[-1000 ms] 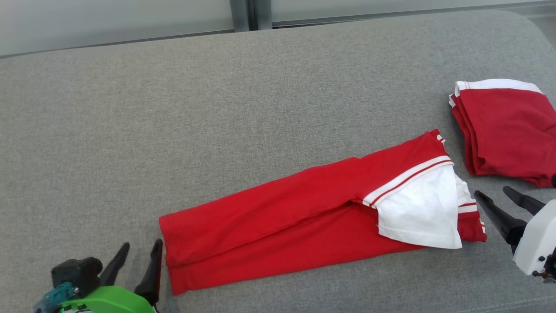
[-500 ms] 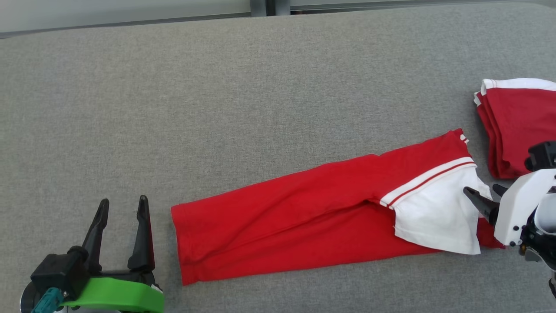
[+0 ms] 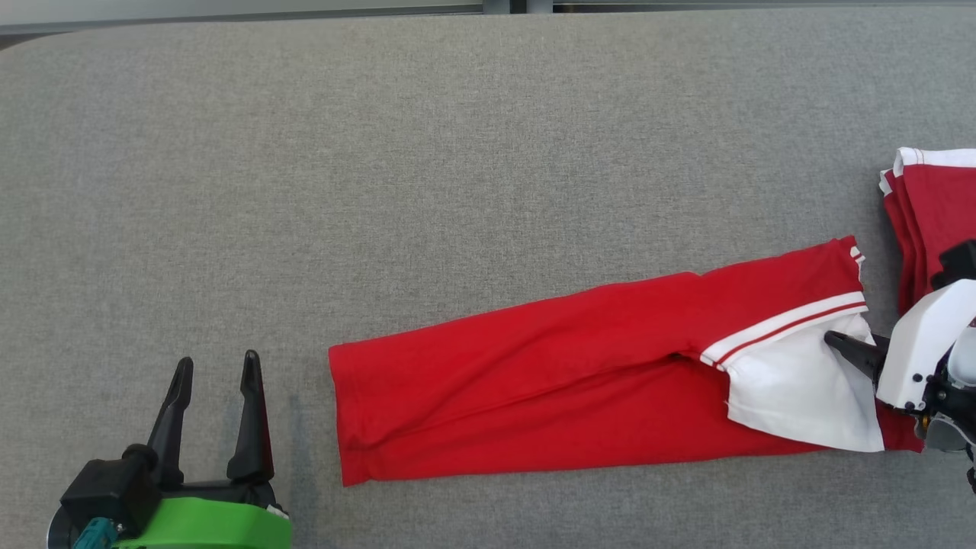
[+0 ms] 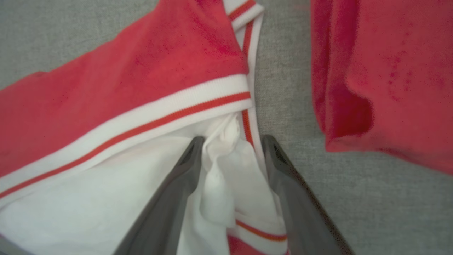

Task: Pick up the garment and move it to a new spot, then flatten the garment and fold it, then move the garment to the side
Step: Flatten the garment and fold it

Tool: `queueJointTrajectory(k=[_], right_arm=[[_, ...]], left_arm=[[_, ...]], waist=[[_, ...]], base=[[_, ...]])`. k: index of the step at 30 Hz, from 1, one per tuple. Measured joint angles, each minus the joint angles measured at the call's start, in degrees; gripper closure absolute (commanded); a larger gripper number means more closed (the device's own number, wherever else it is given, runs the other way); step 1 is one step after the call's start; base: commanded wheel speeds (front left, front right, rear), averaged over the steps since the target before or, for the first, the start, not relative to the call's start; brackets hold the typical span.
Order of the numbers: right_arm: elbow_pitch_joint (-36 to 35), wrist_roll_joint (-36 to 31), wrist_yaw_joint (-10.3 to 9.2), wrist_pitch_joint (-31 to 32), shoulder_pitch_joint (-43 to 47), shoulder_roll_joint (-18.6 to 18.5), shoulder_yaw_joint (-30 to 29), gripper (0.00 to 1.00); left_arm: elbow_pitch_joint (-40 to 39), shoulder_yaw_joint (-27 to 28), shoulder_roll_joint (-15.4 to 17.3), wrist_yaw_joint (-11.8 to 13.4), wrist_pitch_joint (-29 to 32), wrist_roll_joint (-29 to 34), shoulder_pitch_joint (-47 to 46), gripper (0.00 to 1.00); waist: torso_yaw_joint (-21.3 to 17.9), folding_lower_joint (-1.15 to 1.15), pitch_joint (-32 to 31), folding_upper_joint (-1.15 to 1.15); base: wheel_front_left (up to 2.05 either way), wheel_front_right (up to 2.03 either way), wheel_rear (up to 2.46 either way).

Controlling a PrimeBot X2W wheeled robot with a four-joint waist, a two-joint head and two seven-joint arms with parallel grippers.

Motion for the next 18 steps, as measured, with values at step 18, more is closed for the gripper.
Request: queueJointTrajectory(k=[18], right_arm=[[-7.51, 17.01, 0.01, 6.34, 0.40, 0.26, -7.73, 1.00]], left_arm=[[5.42, 0.89, -4.99, -3.75, 0.00, 2.68, 3.31, 0.00]], waist=[[-1.51, 0.00, -6.95, 0.00]], base=[[0.00, 0.00, 0.00]])
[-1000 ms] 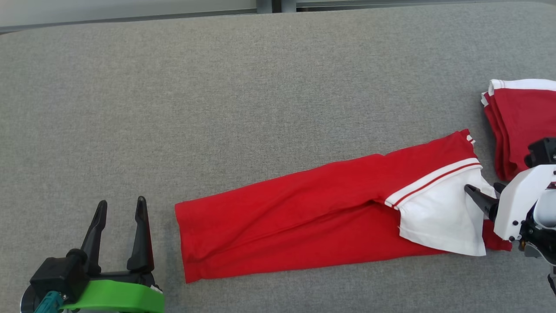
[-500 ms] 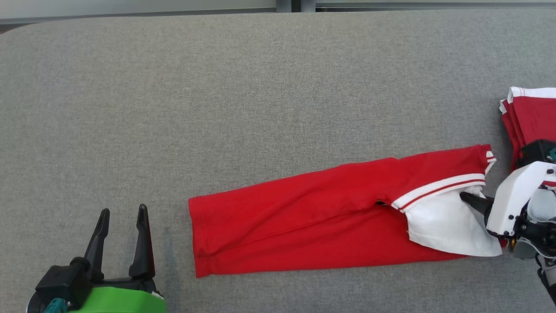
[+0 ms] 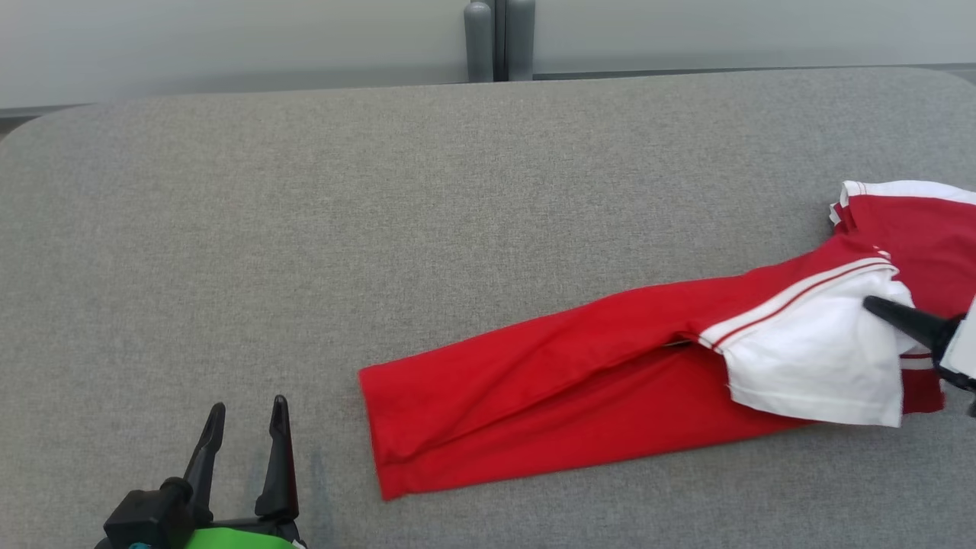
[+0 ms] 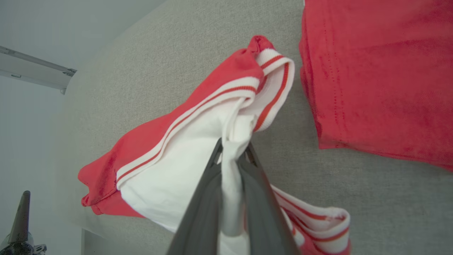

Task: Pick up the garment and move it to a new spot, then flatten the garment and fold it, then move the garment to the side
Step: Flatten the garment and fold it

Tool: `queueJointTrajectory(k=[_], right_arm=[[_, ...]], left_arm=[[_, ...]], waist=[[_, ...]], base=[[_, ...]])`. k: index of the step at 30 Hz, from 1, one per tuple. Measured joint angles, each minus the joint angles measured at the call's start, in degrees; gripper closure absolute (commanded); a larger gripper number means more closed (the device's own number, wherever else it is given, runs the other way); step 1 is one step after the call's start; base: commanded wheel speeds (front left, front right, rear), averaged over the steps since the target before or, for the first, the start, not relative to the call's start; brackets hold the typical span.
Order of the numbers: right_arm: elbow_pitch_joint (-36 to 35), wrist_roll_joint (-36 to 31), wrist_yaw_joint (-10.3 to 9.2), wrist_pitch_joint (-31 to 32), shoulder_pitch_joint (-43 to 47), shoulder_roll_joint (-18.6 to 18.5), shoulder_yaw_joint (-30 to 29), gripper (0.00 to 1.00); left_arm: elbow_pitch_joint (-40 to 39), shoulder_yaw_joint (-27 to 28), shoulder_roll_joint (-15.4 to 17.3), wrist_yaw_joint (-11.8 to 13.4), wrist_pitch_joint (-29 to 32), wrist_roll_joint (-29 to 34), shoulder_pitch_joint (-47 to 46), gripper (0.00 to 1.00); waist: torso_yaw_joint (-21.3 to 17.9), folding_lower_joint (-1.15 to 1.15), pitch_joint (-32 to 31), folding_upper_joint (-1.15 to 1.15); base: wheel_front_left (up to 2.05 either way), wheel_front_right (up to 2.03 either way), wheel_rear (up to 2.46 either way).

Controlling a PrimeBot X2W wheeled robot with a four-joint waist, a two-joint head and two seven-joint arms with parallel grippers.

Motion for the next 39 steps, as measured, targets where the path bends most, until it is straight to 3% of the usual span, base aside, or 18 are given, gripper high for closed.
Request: queueJointTrajectory(k=[7, 10, 16, 20, 28, 39], right_arm=[[-0.70, -6.48, 0.00, 2.92, 1.82, -2.43, -8.96, 1.00], [-4.93, -8.48, 0.00, 2.96, 1.92, -2.07, -8.95, 1.00], [-15.81, -6.72, 0.00, 5.35, 3.32, 3.32, 2.20, 1.00], [-18.58, -6.79, 0.00, 5.50, 3.92, 7.90, 10.39, 1.00], [-12.47, -15.50, 0.00, -2.79, 1.94, 18.44, 24.15, 1.00], [-2.93, -18.33, 0.00, -9.91, -1.54, 20.70, 31.18, 1.00]], left_arm=[[1.13, 0.46, -1.33, -1.26, 0.00, 0.55, 0.63, 0.00], [1.37, 0.98, -1.75, -1.71, 0.00, 0.73, 0.63, 0.00], [1.58, 2.44, -2.53, -2.47, 0.00, 1.72, 0.54, 0.00], [2.99, 1.51, -1.90, -2.79, 0.02, 3.16, 0.38, 0.00], [5.36, -0.14, -1.38, -4.24, 0.33, 4.28, -3.58, 0.00], [7.49, -1.14, -2.40, -4.78, 0.32, 4.67, -5.46, 0.00]], waist=[[-0.36, 0.00, -1.93, 0.00], [-0.27, 0.00, -1.61, 0.00], [-0.87, 0.00, -0.35, 0.00], [-1.86, 0.00, 0.46, 0.00], [-2.36, 0.00, 3.13, 0.00], [-1.02, 0.00, 4.26, 0.00]], base=[[0.00, 0.00, 0.00], [0.00, 0.00, 0.00], [0.00, 0.00, 0.00], [0.00, 0.00, 0.00], [0.00, 0.00, 0.00], [0.00, 0.00, 0.00]])
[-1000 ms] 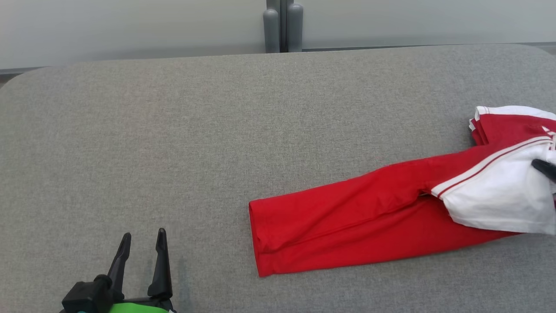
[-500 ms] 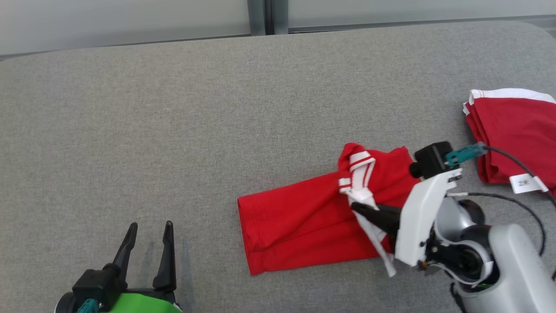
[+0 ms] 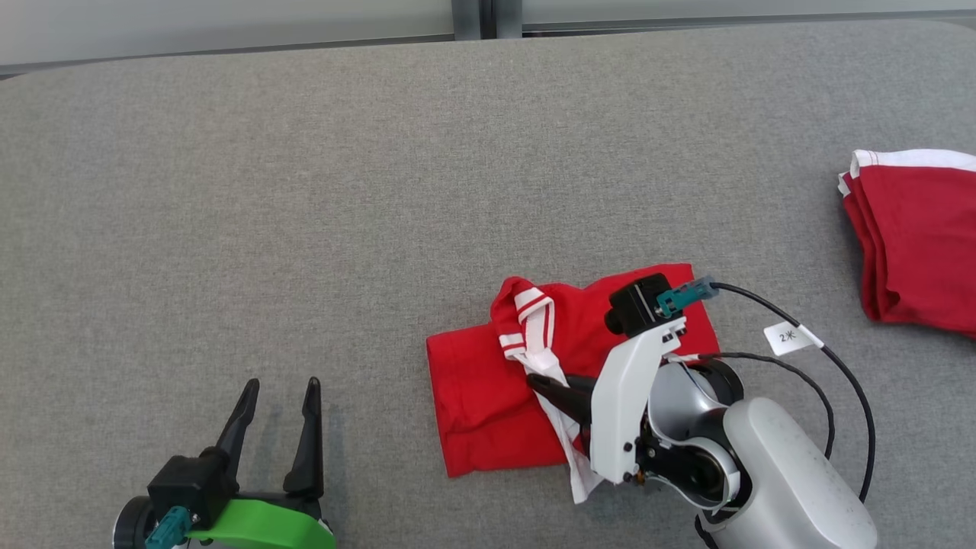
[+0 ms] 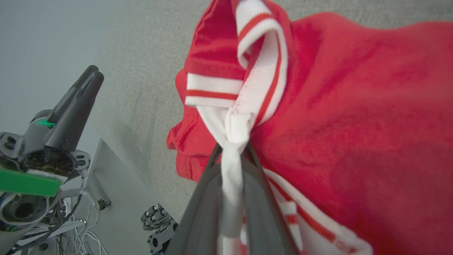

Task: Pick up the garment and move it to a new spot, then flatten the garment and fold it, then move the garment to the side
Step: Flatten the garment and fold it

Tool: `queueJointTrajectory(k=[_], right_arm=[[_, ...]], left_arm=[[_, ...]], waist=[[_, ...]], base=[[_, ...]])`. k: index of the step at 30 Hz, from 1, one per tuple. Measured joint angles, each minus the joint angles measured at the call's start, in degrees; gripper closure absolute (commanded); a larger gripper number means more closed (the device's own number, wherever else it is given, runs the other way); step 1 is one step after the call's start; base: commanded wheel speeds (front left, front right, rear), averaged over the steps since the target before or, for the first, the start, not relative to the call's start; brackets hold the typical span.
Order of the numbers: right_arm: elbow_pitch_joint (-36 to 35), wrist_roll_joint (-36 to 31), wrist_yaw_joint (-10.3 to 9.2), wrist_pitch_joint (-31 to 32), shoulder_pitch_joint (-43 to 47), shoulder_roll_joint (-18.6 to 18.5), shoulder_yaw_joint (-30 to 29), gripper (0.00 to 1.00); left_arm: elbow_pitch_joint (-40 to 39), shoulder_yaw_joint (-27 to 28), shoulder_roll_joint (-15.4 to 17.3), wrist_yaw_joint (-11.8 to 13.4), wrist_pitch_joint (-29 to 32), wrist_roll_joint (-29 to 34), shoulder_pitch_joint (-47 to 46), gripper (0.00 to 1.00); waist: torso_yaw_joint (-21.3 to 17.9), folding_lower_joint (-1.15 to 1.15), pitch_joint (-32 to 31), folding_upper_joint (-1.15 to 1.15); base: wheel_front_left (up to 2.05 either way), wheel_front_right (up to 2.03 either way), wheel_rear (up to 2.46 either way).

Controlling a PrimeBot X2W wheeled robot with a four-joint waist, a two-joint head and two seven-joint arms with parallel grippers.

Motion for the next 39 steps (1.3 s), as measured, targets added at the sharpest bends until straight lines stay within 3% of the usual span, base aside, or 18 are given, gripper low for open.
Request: queueJointTrajectory(k=[6, 7, 8, 9, 20, 26, 31, 33, 39], right_arm=[[2.22, -0.01, 0.00, -1.38, -0.52, 0.12, 1.26, 1.00], [2.47, -0.01, 0.00, -1.67, -0.56, 0.12, 1.59, 0.81], [2.59, 0.00, 0.00, -1.85, -0.59, 0.15, 1.92, 0.50], [2.56, 0.03, 0.00, -2.52, -0.62, 0.16, 2.23, 0.00], [-3.45, 6.83, 0.00, -9.37, -1.20, 0.32, 0.02, 0.00], [-9.58, 4.53, 0.00, -10.33, 0.37, -0.81, -4.98, 0.00], [-13.82, -0.40, 0.00, -13.40, 3.03, -6.97, -10.69, 0.00], [-14.54, -4.39, 0.00, -17.55, 4.61, -10.81, -13.80, 0.00], [-12.62, -10.09, 0.00, -27.16, 7.59, -15.17, -16.78, 0.00]], left_arm=[[0.88, -0.01, -0.82, -0.29, -0.07, 0.01, -0.01, 0.00], [1.01, -0.02, -0.89, -0.33, -0.08, 0.01, -0.01, 0.00], [1.11, 0.01, -0.96, -0.38, -0.08, 0.02, -0.01, 0.00], [1.21, 0.03, -1.03, -0.42, -0.08, 0.05, -0.02, 0.00], [1.44, 0.81, -1.31, -0.44, -0.25, 0.43, 0.73, 0.00], [0.94, 1.64, -1.44, -0.18, -0.25, 0.35, 2.07, 0.00], [0.12, 2.24, -1.76, 0.10, -0.26, 0.26, 3.20, 0.00], [-0.54, 2.48, -2.09, 0.15, -0.32, 0.26, 3.63, 0.00], [-1.53, 2.59, -2.55, 0.15, -0.32, 0.54, 4.27, 0.00]], waist=[[0.08, 0.00, -0.35, 0.00], [0.10, 0.00, -0.42, 0.00], [0.11, 0.00, -0.49, 0.00], [0.12, 0.00, -0.56, 0.00], [-0.16, 0.00, -2.18, 0.00], [-0.55, 0.00, -3.48, 0.00], [-1.20, 0.00, -5.06, 0.00], [-1.68, 0.00, -5.94, 0.00], [-2.46, 0.00, -6.82, 0.00]], base=[[0.00, 0.00, 0.00], [0.00, 0.00, 0.00], [0.00, 0.00, 0.00], [0.00, 0.00, 0.00], [0.00, 0.00, 0.00], [0.00, 0.00, 0.00], [0.00, 0.00, 0.00], [0.00, 0.00, 0.00], [0.00, 0.00, 0.00]])
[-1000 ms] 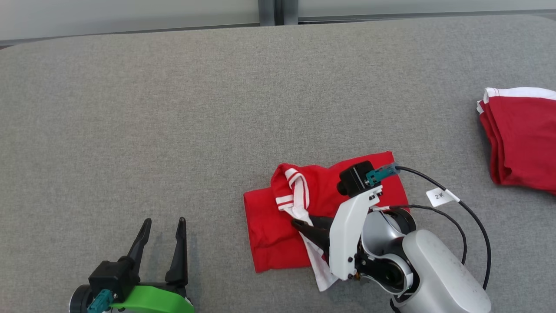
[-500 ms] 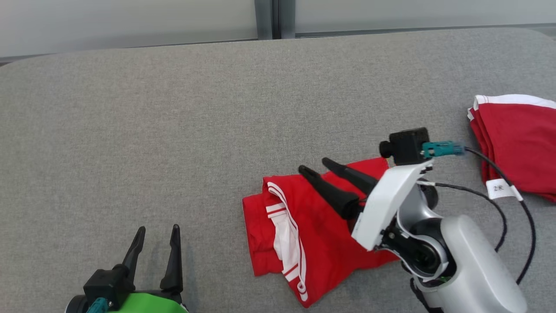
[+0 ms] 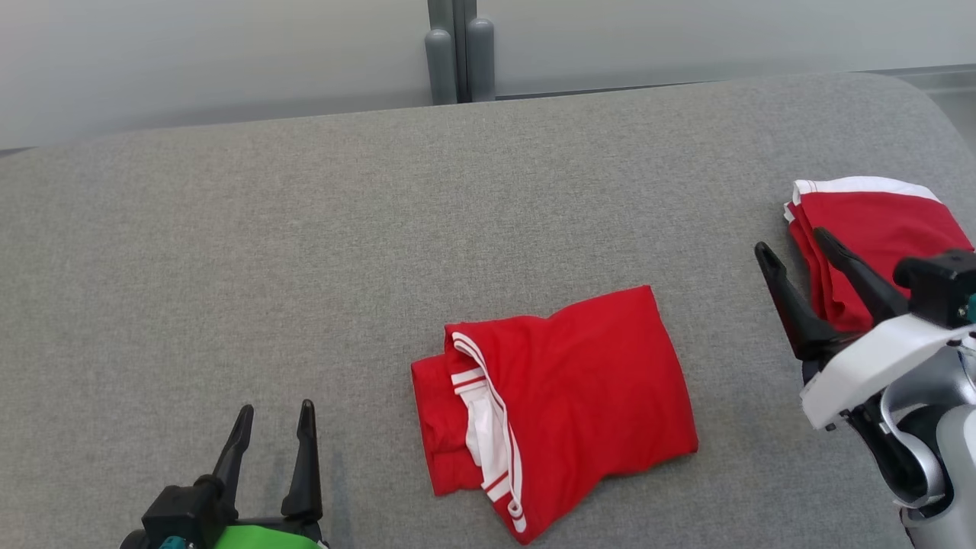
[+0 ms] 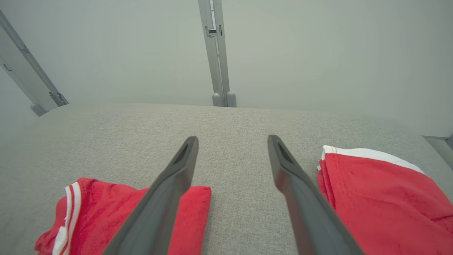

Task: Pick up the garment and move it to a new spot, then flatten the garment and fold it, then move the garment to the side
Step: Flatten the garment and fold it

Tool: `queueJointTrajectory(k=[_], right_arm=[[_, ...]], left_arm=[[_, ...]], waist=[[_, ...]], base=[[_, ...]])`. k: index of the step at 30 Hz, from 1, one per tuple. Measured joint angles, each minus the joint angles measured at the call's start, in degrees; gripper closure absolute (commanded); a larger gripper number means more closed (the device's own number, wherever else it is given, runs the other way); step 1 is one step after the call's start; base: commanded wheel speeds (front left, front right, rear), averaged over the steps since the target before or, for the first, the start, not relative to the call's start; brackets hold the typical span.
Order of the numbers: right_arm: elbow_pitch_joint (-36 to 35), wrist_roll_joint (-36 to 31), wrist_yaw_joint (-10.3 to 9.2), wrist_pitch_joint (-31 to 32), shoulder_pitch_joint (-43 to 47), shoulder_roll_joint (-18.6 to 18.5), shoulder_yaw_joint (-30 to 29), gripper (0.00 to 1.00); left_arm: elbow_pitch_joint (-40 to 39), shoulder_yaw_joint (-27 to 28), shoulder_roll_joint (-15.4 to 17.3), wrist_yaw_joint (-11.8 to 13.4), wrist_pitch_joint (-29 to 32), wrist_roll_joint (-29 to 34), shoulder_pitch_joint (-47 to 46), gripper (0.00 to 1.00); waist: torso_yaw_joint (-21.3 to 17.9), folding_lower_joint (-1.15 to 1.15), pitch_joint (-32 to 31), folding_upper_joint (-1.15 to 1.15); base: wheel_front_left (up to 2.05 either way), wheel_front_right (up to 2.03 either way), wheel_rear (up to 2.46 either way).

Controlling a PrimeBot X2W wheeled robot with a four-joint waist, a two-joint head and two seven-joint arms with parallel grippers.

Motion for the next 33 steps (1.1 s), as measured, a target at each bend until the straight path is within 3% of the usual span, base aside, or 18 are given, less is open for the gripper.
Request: queueJointTrajectory(k=[6, 15, 19, 25, 33], right_arm=[[6.94, -6.38, 0.03, -12.71, 3.36, -1.12, -3.22, 0.00], [19.68, -13.88, 0.03, -28.14, 6.28, 1.24, -10.04, 0.00], [22.95, -17.12, 0.03, -29.64, 6.78, 2.83, -12.84, 0.00], [20.63, -20.03, 0.03, -29.81, 10.33, 6.22, -16.03, 0.00], [19.46, -21.25, 0.03, -29.81, 14.37, 8.66, -15.13, 0.00]], left_arm=[[-0.47, 0.46, -0.36, 0.00, 0.00, 0.67, 0.17, 0.00], [-0.07, 1.27, -1.55, -0.01, 0.00, 2.23, 0.36, 0.00], [0.34, 1.88, -2.42, -0.09, 0.00, 2.96, 0.80, 0.00], [1.69, 3.20, -3.37, -0.65, 0.00, 4.87, 2.36, 0.00], [4.13, 5.99, -3.68, -2.21, -0.01, 7.44, 4.46, 0.00]], waist=[[-0.22, 0.00, 0.07, 0.00], [0.53, 0.00, -0.52, 0.00], [0.80, 0.00, -1.44, 0.00], [1.15, 0.00, -3.72, 0.00], [1.68, 0.00, -6.67, 0.00]], base=[[0.00, 0.00, 0.00], [0.00, 0.00, 0.00], [0.00, 0.00, 0.00], [0.00, 0.00, 0.00], [0.00, 0.00, 0.00]])
